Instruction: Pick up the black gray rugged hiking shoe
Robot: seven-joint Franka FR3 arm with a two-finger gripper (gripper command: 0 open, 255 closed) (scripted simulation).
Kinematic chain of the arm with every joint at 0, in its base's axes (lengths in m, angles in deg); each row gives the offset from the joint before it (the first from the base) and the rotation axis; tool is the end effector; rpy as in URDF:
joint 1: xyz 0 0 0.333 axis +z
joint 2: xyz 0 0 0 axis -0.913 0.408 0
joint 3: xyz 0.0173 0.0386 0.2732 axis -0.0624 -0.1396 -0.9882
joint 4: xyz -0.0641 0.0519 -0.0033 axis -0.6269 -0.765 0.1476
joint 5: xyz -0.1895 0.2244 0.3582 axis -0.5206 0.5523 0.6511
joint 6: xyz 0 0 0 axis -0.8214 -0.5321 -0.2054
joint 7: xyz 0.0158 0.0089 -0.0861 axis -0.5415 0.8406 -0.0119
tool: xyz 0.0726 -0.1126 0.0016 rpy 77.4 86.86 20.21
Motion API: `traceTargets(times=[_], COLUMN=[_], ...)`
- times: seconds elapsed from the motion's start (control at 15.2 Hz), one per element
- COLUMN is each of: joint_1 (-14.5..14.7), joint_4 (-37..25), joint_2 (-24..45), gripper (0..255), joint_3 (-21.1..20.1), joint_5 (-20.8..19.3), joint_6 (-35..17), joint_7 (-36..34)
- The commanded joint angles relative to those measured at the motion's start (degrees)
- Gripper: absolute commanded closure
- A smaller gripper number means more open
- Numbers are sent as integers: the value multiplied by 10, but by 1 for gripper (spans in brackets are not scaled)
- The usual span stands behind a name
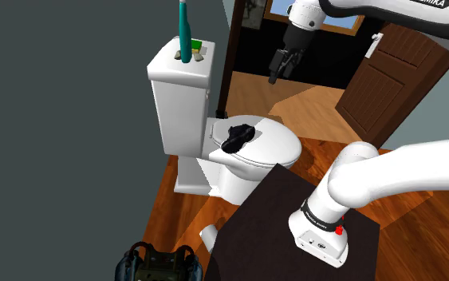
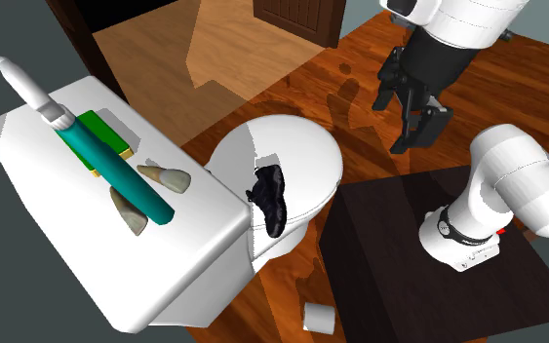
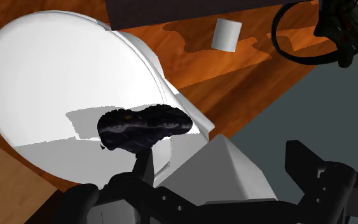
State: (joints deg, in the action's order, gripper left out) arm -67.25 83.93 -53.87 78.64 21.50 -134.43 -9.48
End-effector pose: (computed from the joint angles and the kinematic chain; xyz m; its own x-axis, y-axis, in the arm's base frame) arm 0.4108 -0.0525 0.5820 0.9899 -0.0826 0.1151 -0.0885 -0.9950 0.0469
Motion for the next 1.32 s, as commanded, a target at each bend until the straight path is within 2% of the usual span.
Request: traceTargets(times=[0.0, 0.4, 0.79, 1.06, 1.25], joint_1=[0, -7, -6, 5, 23], joint_4=[0, 82, 133, 147, 147], joint_2=[0, 23, 87, 150, 208], gripper=[0, 0, 0, 0, 0], joint_3=[0, 57, 120, 166, 205], joint_5=[0, -8, -4, 14, 43], joint_6=[0, -133, -273, -365, -432], joint_7=[0, 41, 90, 133, 176])
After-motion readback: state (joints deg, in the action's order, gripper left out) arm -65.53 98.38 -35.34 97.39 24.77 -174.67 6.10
